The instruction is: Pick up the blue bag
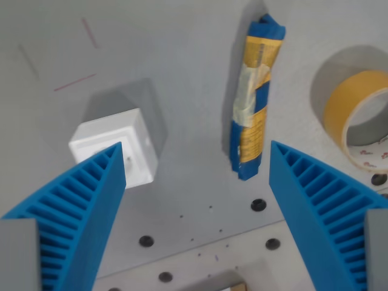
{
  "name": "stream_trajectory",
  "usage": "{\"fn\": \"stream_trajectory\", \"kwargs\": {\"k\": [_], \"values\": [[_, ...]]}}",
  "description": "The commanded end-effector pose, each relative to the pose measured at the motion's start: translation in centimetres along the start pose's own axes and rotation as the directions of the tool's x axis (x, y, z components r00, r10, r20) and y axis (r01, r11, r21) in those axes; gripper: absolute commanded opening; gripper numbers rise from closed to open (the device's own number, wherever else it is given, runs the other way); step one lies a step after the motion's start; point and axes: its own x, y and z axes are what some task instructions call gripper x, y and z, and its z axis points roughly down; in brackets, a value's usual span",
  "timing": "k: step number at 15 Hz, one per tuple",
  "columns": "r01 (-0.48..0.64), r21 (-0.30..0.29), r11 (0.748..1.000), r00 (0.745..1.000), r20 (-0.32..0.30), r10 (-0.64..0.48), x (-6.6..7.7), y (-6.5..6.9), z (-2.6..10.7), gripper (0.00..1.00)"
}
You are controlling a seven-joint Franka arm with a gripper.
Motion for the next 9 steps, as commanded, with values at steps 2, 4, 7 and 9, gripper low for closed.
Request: {"fn": "stream_trajectory", "kwargs": {"k": [2, 4, 7, 9], "values": [[-0.03, 0.054, 0.998, 0.981, -0.188, 0.04, -1.6, 2.1, 1.6, 1.0], [-0.035, 0.056, 0.998, 0.981, -0.19, 0.045, -1.8, 3.0, 2.7, 1.0], [-0.036, 0.057, 0.998, 0.981, -0.187, 0.046, -1.9, 4.4, 4.3, 1.0], [-0.036, 0.057, 0.998, 0.983, -0.176, 0.046, -1.8, 5.4, 5.3, 1.0]]}}
